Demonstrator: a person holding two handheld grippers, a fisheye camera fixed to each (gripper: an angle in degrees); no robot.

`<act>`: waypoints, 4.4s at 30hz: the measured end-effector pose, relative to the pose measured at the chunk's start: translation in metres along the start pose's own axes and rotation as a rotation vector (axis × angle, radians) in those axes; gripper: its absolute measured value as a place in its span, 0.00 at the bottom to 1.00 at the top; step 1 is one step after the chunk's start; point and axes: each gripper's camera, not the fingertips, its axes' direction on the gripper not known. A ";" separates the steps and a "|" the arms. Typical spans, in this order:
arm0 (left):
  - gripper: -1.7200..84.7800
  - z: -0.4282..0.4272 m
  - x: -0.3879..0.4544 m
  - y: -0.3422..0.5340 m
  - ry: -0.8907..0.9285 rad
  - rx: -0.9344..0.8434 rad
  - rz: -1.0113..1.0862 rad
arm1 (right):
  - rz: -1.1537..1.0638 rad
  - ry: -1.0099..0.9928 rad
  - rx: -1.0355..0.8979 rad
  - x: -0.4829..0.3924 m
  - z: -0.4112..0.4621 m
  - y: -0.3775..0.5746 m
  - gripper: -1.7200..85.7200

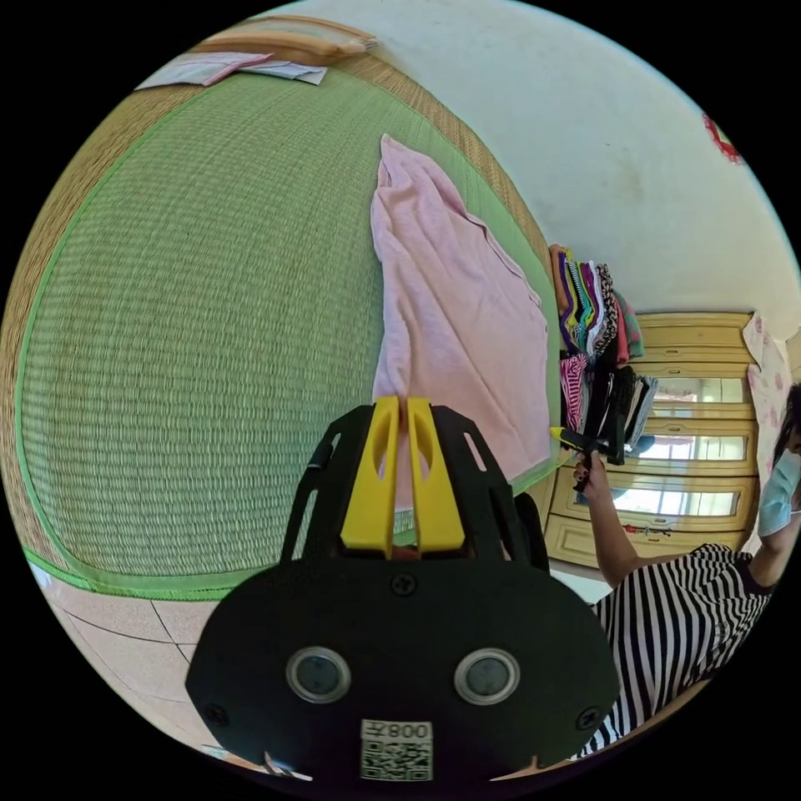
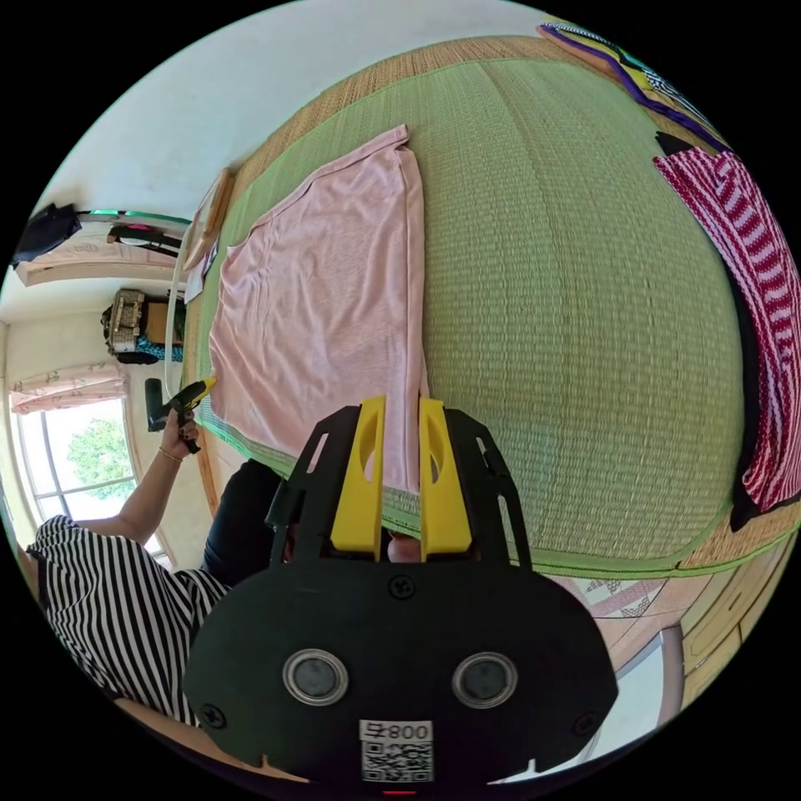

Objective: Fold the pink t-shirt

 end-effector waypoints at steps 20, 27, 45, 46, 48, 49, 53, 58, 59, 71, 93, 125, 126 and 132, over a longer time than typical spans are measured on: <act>0.03 -0.033 0.016 0.024 0.113 0.110 0.131 | -0.120 -0.152 0.097 -0.001 -0.030 0.044 0.02; 0.03 -0.008 -0.018 0.042 0.139 0.059 -0.001 | -0.027 -0.223 0.033 0.026 0.003 0.069 0.02; 0.05 0.020 -0.019 0.031 0.048 0.039 -0.072 | 0.064 -0.138 0.014 0.012 0.052 0.089 0.03; 0.06 0.017 -0.017 0.029 0.035 0.062 -0.078 | 0.075 -0.118 0.031 0.010 0.051 0.089 0.03; 0.06 0.011 -0.009 0.022 0.006 0.111 -0.064 | 0.073 -0.090 0.075 0.003 0.047 0.084 0.03; 0.06 0.009 -0.002 0.012 0.008 0.138 -0.042 | 0.061 -0.078 0.110 -0.004 0.044 0.077 0.03; 0.06 0.027 0.042 -0.047 0.018 0.151 0.117 | -0.063 -0.015 0.199 -0.048 0.044 0.029 0.05; 0.06 0.078 0.100 -0.126 -0.021 0.093 0.282 | -0.233 0.211 0.243 -0.117 0.063 -0.036 0.08; 0.06 0.091 0.112 -0.143 -0.043 0.078 0.310 | -0.273 0.283 0.251 -0.133 0.070 -0.048 0.09; 0.03 0.155 0.144 -0.215 -0.123 -0.030 0.347 | -0.459 0.673 0.182 -0.188 0.149 -0.093 0.10; 0.02 0.134 0.143 -0.250 -0.059 0.108 0.310 | -0.332 0.400 0.244 -0.152 0.112 -0.127 0.07; 0.04 0.012 0.011 0.002 -0.054 0.060 0.087 | 0.004 -0.174 0.121 0.044 0.033 0.051 0.11; 0.04 0.009 0.006 0.010 -0.060 0.062 0.067 | 0.020 -0.163 0.112 0.048 0.033 0.056 0.11; 0.05 -0.003 -0.020 0.059 -0.069 0.111 -0.038 | 0.099 -0.137 0.062 0.081 0.041 0.086 0.13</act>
